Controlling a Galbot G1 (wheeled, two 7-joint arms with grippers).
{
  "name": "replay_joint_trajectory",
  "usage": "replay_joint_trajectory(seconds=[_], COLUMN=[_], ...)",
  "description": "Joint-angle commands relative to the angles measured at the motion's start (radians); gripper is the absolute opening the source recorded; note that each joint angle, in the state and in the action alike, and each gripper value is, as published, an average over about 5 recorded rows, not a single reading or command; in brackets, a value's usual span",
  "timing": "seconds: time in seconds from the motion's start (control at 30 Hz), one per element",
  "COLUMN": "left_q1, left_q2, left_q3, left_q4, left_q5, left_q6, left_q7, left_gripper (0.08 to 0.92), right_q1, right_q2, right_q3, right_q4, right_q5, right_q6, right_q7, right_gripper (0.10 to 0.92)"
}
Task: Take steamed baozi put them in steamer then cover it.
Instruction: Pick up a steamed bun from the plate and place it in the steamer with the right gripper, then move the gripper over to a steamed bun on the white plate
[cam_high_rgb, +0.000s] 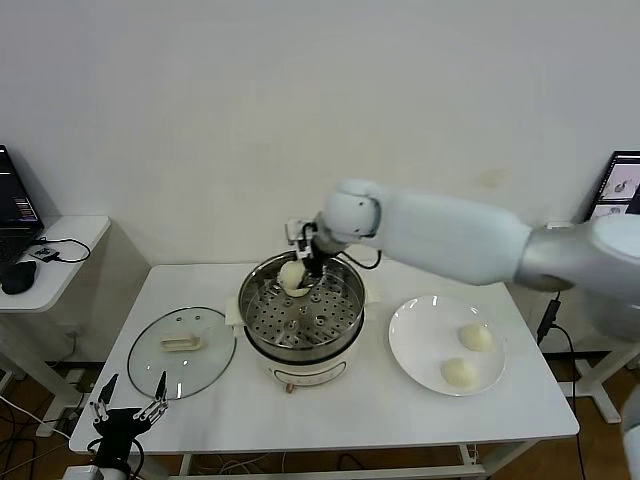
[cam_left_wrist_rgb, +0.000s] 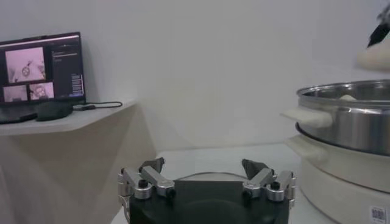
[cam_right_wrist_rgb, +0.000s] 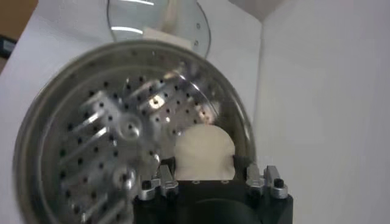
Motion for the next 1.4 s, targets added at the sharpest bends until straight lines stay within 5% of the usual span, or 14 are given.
replay_joint_trajectory(seconds=[0.03,0.63,0.83,1.0,1.4], left_q1=[0.0,0.006,0.007,0.003,0.003], left_q2=[0.001,0.001,0.004,0.004,0.003], left_q3=[-0.004,-0.006,-0.006,0.001,0.033], left_q4=[0.001,0.002,0.002,0.001,-0.004], left_q5=[0.0,-0.002,-0.002,-0.001,0.014], left_q6=[-0.001,-0.004,-0.004,-0.004,-0.003], left_q7=[0.0,0.001,0.001,0.001,0.001], left_gripper=[0.823,0.823,0.823,0.823,0.823], right_q1=[-0.1,-0.125,-0.035,0.097,0.16], right_q2=[0.14,0.15,0.061,-0.093,-0.659], right_q3=[0.0,0.004,0.003,-0.013,-0.061], right_q4=[-0.083,-0.096,-0.024,0.097,0.39], right_q5=[0.033,-0.001,-0.003,-0.013,-0.235], right_q6=[-0.053,-0.077,-0.053,0.014,0.209], right_q7=[0.064,0.049,-0.035,-0.159,-0.37], right_gripper=[0.602,0.615,0.76,0.82,0.823])
